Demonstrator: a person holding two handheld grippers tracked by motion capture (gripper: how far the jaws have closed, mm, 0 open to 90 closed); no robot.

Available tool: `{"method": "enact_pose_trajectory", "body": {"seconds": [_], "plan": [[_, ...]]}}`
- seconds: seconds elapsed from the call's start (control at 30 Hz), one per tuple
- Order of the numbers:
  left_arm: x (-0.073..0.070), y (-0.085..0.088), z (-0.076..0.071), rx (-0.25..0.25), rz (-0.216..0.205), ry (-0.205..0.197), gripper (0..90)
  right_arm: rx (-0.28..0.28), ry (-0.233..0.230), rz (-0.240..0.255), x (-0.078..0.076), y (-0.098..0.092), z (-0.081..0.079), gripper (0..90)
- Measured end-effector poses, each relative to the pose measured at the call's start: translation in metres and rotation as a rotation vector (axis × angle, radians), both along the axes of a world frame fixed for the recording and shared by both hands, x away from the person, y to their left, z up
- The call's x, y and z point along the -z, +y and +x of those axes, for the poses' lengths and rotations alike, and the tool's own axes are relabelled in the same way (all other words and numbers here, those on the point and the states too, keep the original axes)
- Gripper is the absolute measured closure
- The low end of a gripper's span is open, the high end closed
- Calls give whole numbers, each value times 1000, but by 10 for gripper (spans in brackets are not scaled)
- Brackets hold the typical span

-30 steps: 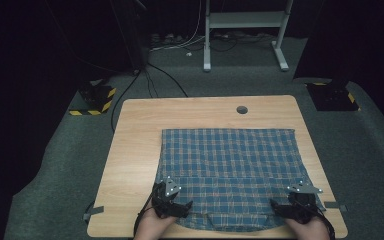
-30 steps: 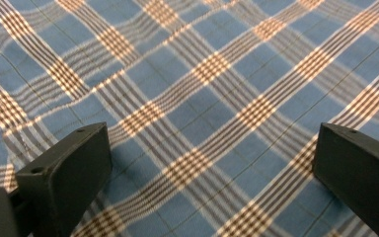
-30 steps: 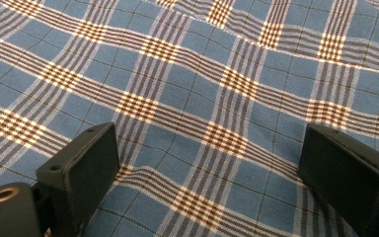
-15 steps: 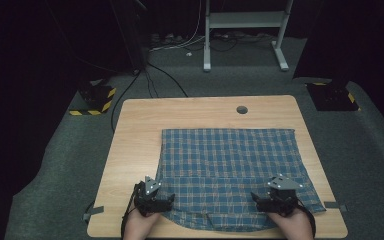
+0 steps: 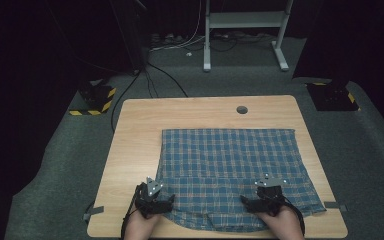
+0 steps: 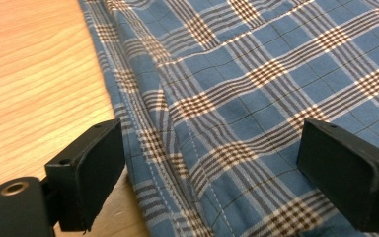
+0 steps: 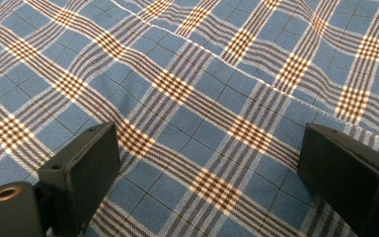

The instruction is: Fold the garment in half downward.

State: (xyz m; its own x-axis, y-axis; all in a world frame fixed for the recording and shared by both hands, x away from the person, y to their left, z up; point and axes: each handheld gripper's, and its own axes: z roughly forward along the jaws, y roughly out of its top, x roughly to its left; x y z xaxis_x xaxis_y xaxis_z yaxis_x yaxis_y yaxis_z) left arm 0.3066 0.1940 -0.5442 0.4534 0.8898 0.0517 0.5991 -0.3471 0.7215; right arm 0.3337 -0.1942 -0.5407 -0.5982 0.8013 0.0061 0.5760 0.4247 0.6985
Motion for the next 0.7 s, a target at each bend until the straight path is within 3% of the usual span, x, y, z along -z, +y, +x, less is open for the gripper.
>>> {"method": "enact_pose_trajectory", "body": {"seconds": [0.4, 0.7], "plan": [[-1, -16, 3, 64, 4, 10, 111, 28, 3, -6, -1, -19, -9, 90], [-2, -40, 2, 129, 19, 7, 111, 55, 17, -17, -2, -37, -14, 90]]}}
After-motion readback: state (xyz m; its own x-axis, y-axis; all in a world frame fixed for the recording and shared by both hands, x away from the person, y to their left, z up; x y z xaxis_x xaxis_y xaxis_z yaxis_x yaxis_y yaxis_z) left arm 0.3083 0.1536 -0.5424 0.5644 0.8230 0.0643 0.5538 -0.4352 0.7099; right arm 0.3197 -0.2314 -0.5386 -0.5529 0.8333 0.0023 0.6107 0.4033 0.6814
